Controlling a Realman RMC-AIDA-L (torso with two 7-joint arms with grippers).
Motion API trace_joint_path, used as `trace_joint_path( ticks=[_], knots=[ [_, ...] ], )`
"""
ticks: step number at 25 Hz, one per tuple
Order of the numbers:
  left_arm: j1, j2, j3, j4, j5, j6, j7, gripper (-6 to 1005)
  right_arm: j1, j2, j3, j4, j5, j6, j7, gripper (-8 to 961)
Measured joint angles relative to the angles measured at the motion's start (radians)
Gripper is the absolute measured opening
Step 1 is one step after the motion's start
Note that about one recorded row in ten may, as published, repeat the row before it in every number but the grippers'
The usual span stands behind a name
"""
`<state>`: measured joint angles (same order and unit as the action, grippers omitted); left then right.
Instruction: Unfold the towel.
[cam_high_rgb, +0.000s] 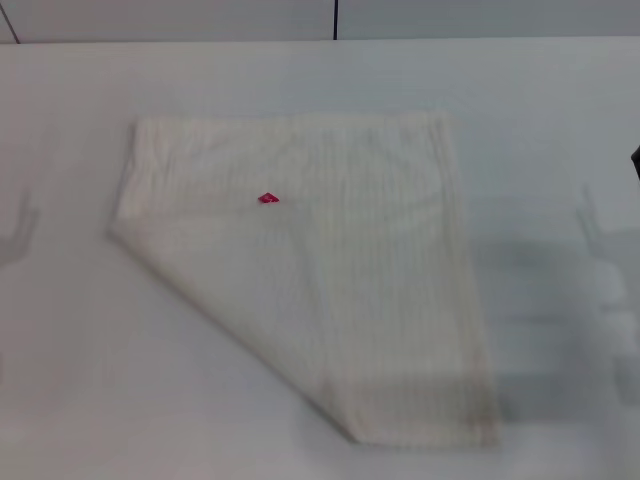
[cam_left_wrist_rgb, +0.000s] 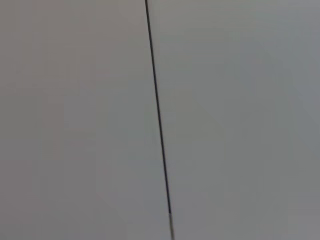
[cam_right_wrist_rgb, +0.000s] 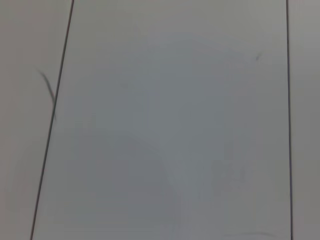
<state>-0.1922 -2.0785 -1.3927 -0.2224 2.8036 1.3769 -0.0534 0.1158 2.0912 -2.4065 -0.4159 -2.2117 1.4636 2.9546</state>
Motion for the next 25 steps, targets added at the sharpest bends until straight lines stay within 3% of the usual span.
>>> trace_joint_path(
  ticks=[8, 12, 13, 14, 15, 16, 17, 18, 19, 20, 21, 23, 24, 25],
  knots=[
    [-0.005, 0.000, 0.045, -0.002, -0.003, -0.011, 0.001, 809, 0.006, -0.004, -0.004, -0.039, -0.001, -0.071, 0.000, 697],
    [-0.001, 0.002, 0.067, -0.059, -0.004, -0.079, 0.001, 809, 0.000, -0.016, -0.008, -0.133, -0.001, -0.163, 0.000, 696],
    [0.002, 0.003, 0.071, -0.085, -0.003, -0.112, 0.007, 809, -0.002, -0.026, -0.006, -0.170, -0.002, -0.203, 0.000, 696],
    [0.012, 0.006, 0.078, -0.151, -0.001, -0.181, 0.025, 809, -0.001, -0.058, -0.002, -0.272, -0.006, -0.321, 0.000, 696],
    [0.012, 0.006, 0.078, -0.151, -0.001, -0.181, 0.025, 809, -0.001, -0.058, -0.002, -0.272, -0.006, -0.321, 0.000, 696],
    [0.012, 0.006, 0.078, -0.151, -0.001, -0.181, 0.025, 808, 0.001, -0.088, 0.007, -0.362, -0.007, -0.427, -0.008, 696],
    [0.033, 0.009, 0.087, -0.237, 0.002, -0.259, 0.054, 808, 0.001, -0.088, 0.007, -0.362, -0.007, -0.427, -0.008, 695],
    [0.063, 0.012, 0.103, -0.334, 0.009, -0.338, 0.089, 808, 0.000, -0.103, 0.025, -0.429, -0.008, -0.509, -0.027, 695],
    [0.079, 0.014, 0.111, -0.392, 0.013, -0.385, 0.110, 808, -0.010, -0.116, 0.088, -0.552, -0.009, -0.673, -0.097, 695],
    [0.097, 0.016, 0.115, -0.458, 0.021, -0.455, 0.129, 808, -0.010, -0.116, 0.088, -0.552, -0.009, -0.673, -0.097, 695],
    [0.120, 0.018, 0.118, -0.546, 0.037, -0.547, 0.143, 808, -0.019, -0.116, 0.143, -0.625, -0.009, -0.804, -0.157, 695],
    [0.146, 0.026, 0.116, -0.695, 0.071, -0.717, 0.144, 808, -0.038, -0.100, 0.269, -0.760, -0.009, -1.075, -0.258, 695],
    [0.159, 0.043, 0.120, -0.808, 0.085, -0.865, 0.126, 808, -0.042, -0.065, 0.429, -0.869, -0.009, -1.369, -0.315, 694],
    [0.159, 0.043, 0.120, -0.808, 0.085, -0.865, 0.126, 808, -0.038, -0.048, 0.492, -0.903, -0.010, -1.486, -0.325, 694]
  ],
)
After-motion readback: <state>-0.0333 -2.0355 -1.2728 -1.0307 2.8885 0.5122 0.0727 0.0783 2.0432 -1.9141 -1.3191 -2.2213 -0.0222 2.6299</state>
